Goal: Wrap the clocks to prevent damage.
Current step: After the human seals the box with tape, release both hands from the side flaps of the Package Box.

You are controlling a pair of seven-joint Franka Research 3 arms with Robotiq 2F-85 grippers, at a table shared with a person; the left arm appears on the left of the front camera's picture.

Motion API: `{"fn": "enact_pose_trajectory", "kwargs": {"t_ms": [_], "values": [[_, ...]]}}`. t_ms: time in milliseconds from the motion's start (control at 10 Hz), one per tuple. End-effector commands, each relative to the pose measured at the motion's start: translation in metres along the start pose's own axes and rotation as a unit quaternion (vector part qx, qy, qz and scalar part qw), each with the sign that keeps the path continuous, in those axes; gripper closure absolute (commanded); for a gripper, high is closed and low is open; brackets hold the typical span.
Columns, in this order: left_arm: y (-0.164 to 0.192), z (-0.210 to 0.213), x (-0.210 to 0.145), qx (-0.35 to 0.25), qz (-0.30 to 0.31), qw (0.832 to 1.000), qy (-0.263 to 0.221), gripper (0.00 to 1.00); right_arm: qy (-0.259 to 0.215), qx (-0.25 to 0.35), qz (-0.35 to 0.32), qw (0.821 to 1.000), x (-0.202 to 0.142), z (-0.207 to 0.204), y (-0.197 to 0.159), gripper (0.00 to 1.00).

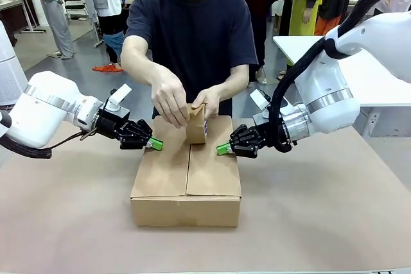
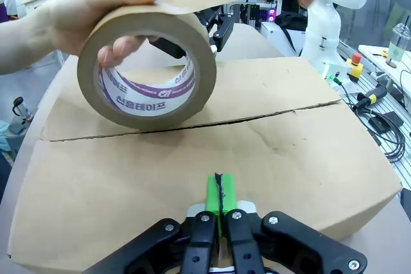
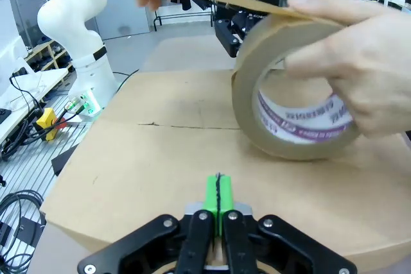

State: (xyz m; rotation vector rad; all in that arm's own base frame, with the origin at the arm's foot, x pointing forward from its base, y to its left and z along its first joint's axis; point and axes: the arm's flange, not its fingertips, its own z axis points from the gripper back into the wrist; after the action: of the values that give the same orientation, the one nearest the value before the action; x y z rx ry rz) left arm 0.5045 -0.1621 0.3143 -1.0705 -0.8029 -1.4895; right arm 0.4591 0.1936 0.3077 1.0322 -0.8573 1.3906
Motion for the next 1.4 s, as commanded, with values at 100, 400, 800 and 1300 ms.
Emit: {"fn": "enact_pose_trajectory", "kwargs": {"t_ms": [100, 400, 800, 1300], "values": [[0.0001, -0.0027, -0.0017, 0.004, -0.003, 1.000, 0.007, 1.00, 0.003, -0.001, -0.003, 1.000, -0.0024, -0.0032, -0.0003, 0.99], [0.0001, -0.0027, -0.0017, 0.004, -0.003, 1.000, 0.007, 1.00, 0.003, -0.001, -0.003, 1.000, -0.0024, -0.0032, -0.0003, 0.99], [0.0001, -0.0027, -0.0017, 0.004, -0.003, 1.000, 0.007, 1.00, 0.003, -0.001, -0.003, 1.000, -0.0024, -0.0032, -0.0003, 0.99], [0.0001, -0.0027, -0.0017, 0.004, -0.003, 1.000, 0.007, 1.00, 0.003, -0.001, -0.003, 1.000, -0.0024, -0.0032, -0.0003, 0.99]]}}
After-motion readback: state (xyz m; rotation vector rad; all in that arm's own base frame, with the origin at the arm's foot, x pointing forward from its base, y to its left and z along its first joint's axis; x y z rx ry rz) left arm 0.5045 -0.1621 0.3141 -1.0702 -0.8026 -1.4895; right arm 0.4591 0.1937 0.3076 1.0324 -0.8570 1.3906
